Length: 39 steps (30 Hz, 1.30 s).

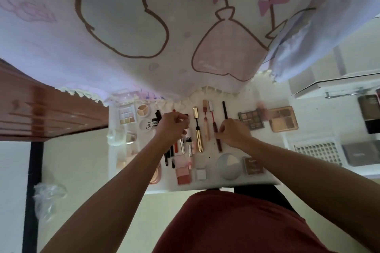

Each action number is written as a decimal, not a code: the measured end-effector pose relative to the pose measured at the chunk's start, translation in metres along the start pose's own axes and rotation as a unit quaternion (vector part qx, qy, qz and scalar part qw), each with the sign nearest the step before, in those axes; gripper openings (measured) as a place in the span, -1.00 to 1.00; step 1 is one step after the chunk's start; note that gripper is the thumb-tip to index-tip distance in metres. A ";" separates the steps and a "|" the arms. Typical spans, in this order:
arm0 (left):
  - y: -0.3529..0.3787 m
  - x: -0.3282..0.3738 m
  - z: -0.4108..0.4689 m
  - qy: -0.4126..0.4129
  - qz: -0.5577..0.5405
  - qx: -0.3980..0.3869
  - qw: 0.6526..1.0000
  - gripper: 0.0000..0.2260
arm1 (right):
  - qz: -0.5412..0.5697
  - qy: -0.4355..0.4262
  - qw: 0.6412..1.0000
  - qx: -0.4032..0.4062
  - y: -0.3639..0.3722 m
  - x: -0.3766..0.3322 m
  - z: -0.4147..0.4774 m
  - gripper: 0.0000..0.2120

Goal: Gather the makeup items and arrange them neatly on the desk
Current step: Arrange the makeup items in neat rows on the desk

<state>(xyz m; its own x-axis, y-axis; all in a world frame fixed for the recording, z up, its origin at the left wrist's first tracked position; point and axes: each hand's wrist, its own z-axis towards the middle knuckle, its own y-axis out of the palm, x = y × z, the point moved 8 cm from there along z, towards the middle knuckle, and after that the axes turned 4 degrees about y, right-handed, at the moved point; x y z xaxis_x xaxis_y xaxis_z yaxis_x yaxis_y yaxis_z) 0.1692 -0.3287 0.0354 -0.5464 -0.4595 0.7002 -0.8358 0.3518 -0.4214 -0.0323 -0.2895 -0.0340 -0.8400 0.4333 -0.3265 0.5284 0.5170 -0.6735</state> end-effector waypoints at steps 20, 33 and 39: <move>0.001 -0.059 -0.061 0.016 -0.059 -0.024 0.998 -0.98 | -0.200 -0.091 0.975 0.043 0.061 0.029 -0.092 -0.30; 0.024 -0.037 -0.093 -0.011 -0.241 -0.170 0.955 -0.58 | 0.210 -0.195 0.958 0.012 -0.038 -0.038 -0.137 -0.32; 0.022 -0.013 -0.101 0.033 -0.244 -0.223 0.943 -0.64 | 0.204 -0.230 0.952 0.009 -0.044 -0.057 -0.143 -0.16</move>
<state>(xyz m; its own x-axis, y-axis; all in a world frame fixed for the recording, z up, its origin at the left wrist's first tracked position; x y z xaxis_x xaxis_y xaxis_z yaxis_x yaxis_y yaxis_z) 0.1635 -0.2326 0.0755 -0.0865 -0.6085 0.7888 -0.8731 0.4276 0.2341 0.0100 -0.2319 0.1095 -0.5334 0.2238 -0.8157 0.8228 0.3606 -0.4392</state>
